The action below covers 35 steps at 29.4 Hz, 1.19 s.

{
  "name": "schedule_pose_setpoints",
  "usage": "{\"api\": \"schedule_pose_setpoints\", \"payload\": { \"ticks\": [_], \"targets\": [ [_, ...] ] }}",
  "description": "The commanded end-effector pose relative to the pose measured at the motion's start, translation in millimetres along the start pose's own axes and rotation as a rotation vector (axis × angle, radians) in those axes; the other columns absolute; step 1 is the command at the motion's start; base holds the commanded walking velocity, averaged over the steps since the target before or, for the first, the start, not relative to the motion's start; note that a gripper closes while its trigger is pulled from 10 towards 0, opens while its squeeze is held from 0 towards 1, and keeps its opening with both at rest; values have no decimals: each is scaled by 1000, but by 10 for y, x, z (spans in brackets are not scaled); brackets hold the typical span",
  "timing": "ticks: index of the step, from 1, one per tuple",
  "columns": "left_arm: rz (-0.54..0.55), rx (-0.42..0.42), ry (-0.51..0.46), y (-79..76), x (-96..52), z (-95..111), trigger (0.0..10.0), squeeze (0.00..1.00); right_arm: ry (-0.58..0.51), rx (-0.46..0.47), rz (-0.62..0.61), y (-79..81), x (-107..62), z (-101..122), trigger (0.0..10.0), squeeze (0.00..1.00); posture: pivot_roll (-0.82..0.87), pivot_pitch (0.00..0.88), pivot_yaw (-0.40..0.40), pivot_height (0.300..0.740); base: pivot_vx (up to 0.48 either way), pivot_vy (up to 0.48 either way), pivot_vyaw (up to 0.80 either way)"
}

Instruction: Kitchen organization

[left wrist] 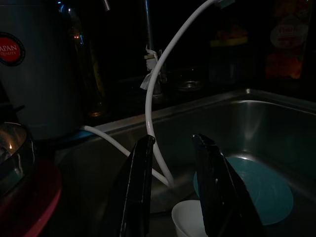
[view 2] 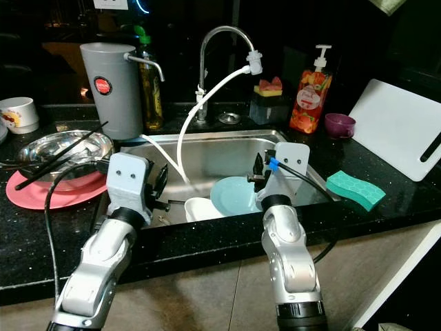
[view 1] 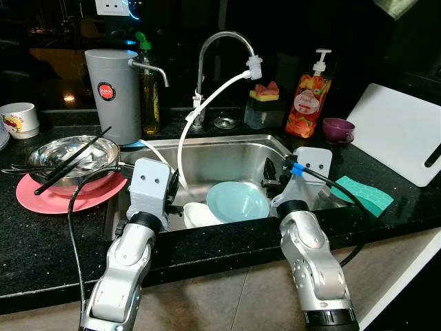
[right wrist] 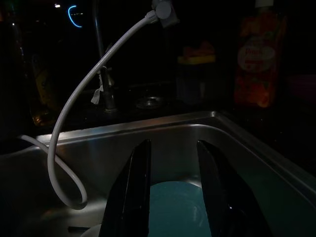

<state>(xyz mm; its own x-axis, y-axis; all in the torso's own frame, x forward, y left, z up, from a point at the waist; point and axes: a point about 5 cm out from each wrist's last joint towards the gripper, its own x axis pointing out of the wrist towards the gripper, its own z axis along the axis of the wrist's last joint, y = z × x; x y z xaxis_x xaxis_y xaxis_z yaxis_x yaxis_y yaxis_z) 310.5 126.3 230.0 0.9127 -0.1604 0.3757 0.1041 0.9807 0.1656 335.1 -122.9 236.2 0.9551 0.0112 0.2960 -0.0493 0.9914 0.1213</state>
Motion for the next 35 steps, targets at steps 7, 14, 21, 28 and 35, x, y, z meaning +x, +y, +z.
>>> {"api": "schedule_pose_setpoints", "payload": {
  "ticks": [7, 14, 21, 28, 35],
  "targets": [
    [-4, 6, 17, -17, -18, -46, 10000, 0, 7, 5, 3, -10, 2, -17, 10000, 0, 132, 50, -86, 740, 0, 0, 0],
    [-3, 14, 16, 17, -9, -38, 10000, 0, 7, 13, 5, 24, 4, -23, 10000, 0, 134, 55, -79, 740, 0, 0, 0],
    [-11, 18, 17, 5, -19, -35, 10000, 0, 12, 17, -10, -4, -8, -43, 10000, 0, 139, 57, -75, 740, 0, 0, 0],
    [-11, 21, 18, 8, -16, -28, 10000, 0, 9, 21, -8, 10, -3, -38, 10000, 0, 142, 61, -69, 740, 0, 0, 0],
    [-21, 17, 17, -18, -10, -24, 10000, 0, 11, 22, -15, -2, -13, -46, 10000, 0, 142, 60, -68, 740, 0, 0, 0]
  ]
}}
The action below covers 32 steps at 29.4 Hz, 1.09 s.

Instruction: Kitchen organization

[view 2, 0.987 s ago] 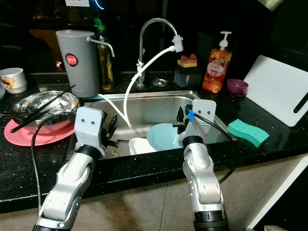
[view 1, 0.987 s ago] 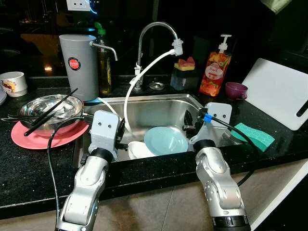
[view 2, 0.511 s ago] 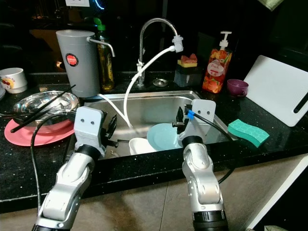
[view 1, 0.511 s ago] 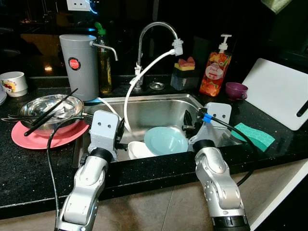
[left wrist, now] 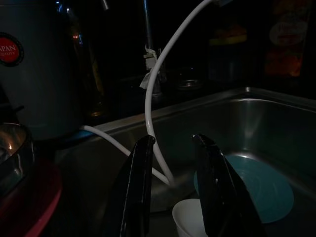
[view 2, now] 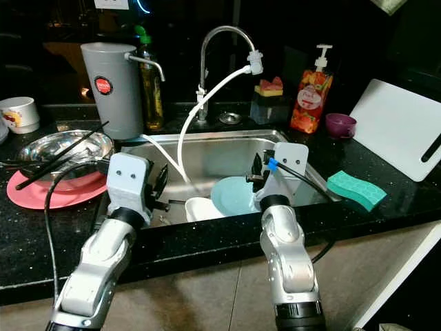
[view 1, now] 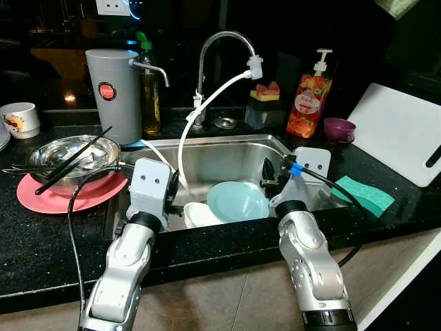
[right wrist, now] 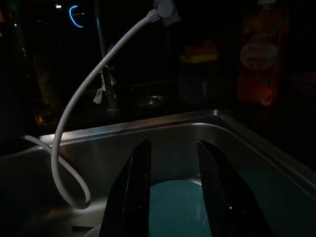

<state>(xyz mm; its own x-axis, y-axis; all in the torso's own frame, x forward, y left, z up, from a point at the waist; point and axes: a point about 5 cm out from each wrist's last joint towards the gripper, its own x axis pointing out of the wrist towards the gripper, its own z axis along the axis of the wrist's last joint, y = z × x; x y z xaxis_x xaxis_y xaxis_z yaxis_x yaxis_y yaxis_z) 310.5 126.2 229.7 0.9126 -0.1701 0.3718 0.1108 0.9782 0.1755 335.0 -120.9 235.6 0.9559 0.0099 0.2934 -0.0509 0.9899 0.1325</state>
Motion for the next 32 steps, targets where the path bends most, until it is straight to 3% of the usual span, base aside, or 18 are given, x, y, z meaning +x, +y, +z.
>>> {"api": "schedule_pose_setpoints", "payload": {
  "ticks": [1, 32],
  "targets": [
    [-11, 10, 15, -16, -10, -22, 10000, 0, 9, 11, -13, -23, -10, -38, 10000, 0, 142, 60, -68, 740, 0, 0, 0],
    [-7, 3, 13, -16, 22, -39, 10000, 0, 0, 10, -12, -10, -7, -14, 10000, 0, 125, 55, -70, 740, 0, 0, 0]
  ]
}}
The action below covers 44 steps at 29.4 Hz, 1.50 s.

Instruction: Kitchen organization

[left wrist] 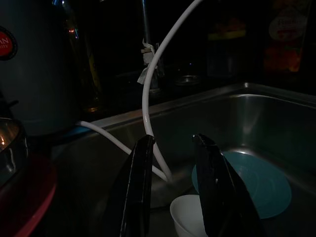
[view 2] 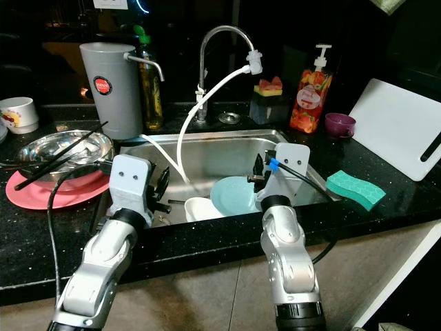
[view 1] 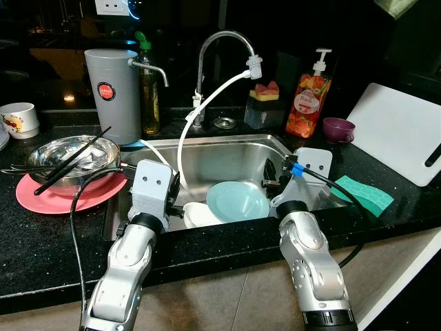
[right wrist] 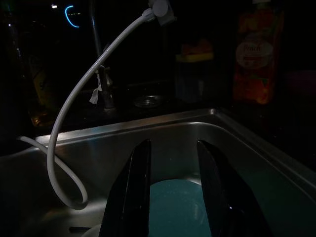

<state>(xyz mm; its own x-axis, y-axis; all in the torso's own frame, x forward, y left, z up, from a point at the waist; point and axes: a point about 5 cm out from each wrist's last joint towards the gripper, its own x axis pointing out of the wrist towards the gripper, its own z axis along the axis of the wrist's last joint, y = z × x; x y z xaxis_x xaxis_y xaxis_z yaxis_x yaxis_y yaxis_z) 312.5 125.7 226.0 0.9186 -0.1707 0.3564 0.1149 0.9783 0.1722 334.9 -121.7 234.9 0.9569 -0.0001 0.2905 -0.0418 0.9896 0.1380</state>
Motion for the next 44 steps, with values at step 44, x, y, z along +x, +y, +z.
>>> {"api": "schedule_pose_setpoints", "payload": {
  "ticks": [44],
  "targets": [
    [-5, 14, 5, -16, -14, -21, 10000, 0, 4, 3, 9, 2, -4, -26, 10000, 0, 135, 49, -75, 740, 0, 0, 0]
  ]
}}
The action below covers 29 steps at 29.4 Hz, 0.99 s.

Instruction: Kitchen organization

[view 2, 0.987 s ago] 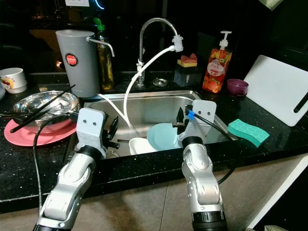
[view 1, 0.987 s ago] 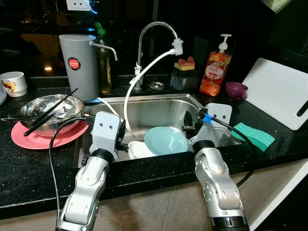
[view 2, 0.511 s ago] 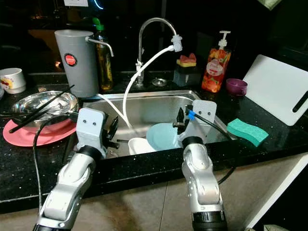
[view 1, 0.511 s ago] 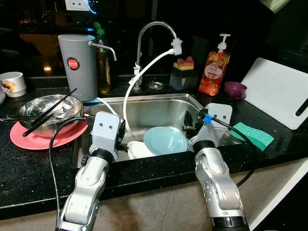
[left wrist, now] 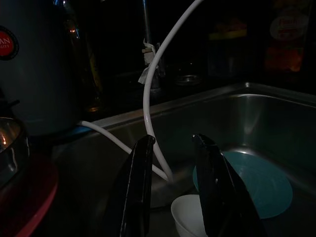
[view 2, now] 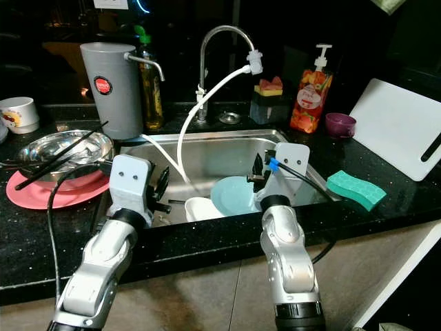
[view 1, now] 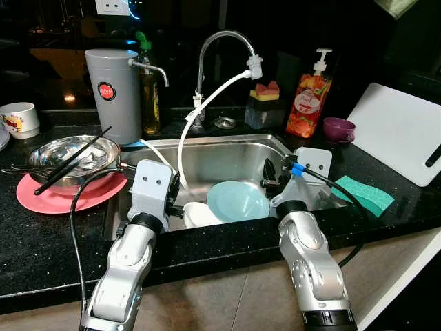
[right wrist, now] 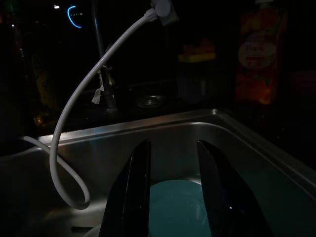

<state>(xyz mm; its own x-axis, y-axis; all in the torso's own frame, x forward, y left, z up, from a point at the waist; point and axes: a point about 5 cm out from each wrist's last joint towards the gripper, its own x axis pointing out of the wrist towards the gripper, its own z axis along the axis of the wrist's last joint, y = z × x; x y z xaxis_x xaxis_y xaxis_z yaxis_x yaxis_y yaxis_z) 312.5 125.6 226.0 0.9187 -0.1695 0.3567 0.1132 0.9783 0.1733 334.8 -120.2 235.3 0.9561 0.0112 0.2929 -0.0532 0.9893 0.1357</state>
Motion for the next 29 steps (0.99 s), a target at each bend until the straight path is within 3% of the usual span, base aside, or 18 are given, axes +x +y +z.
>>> {"api": "schedule_pose_setpoints", "payload": {
  "ticks": [1, 23, 29],
  "targets": [
    [-7, 13, 5, -15, -13, -21, 10000, 0, 5, 2, -3, -14, -5, -28, 10000, 0, 135, 49, -75, 740, 0, 0, 0],
    [-2, 12, 1, -22, 10, -10, 10000, 0, 1, -2, -7, -30, 5, -16, 10000, 0, 132, 52, -73, 740, 0, 0, 0],
    [23, 21, 2, 52, 7, -13, 10000, 0, 0, 1, 5, 5, 23, -15, 10000, 0, 138, 53, -82, 740, 0, 0, 0]
  ]
}}
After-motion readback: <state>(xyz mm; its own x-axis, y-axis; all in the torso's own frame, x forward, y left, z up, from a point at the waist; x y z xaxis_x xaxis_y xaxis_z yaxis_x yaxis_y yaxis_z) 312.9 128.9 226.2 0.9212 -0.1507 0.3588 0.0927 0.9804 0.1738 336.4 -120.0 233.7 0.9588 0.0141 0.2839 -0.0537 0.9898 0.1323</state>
